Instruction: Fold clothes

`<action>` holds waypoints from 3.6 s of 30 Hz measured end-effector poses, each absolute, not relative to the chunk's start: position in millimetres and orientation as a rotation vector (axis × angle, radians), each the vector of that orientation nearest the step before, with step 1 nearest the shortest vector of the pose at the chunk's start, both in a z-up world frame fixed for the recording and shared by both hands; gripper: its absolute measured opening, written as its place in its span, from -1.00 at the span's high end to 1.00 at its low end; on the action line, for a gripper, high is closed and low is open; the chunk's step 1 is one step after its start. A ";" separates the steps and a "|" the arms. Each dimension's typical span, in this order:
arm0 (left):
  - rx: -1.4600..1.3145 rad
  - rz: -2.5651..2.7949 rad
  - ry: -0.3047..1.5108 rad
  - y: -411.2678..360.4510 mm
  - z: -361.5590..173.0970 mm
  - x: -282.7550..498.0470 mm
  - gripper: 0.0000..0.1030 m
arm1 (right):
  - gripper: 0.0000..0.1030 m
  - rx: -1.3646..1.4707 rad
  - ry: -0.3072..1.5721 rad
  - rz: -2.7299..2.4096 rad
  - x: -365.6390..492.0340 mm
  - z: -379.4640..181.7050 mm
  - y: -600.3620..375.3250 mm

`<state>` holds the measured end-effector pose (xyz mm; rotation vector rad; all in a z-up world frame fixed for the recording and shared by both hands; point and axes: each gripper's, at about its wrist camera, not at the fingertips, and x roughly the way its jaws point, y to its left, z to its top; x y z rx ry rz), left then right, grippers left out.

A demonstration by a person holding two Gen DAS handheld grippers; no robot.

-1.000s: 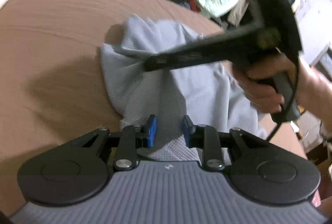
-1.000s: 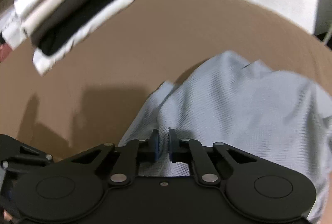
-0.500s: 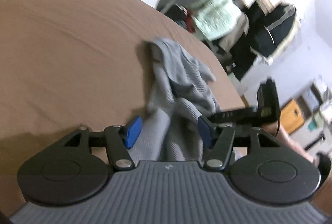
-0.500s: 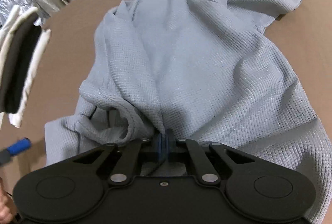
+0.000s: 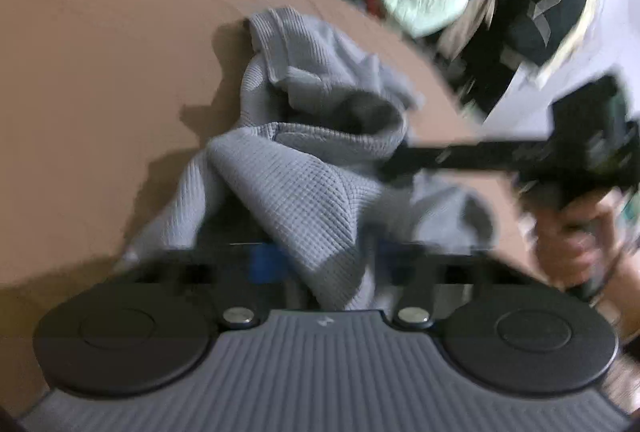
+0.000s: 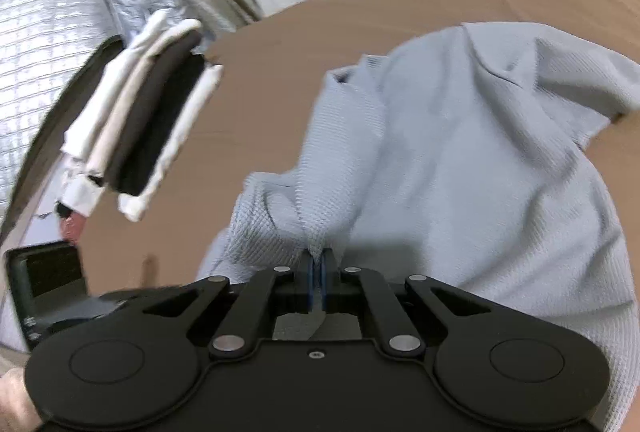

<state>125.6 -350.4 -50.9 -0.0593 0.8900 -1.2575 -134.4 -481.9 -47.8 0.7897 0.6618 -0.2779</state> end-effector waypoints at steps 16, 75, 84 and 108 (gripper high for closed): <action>0.208 -0.630 0.520 -306.7 -25.4 240.3 0.79 | 0.74 0.706 0.890 -0.402 -54.6 68.1 -576.7; 0.038 -0.773 0.868 -249.7 -130.6 279.7 0.49 | -0.02 0.282 1.257 -0.164 125.1 -23.2 -489.0; -0.004 -0.820 0.704 -233.4 -102.8 285.5 0.75 | 0.87 -0.086 1.175 -0.226 164.8 -16.2 -470.4; -0.331 -0.884 1.037 -248.8 -133.7 303.6 -0.52 | 0.04 0.114 1.062 -0.765 153.3 31.6 -600.4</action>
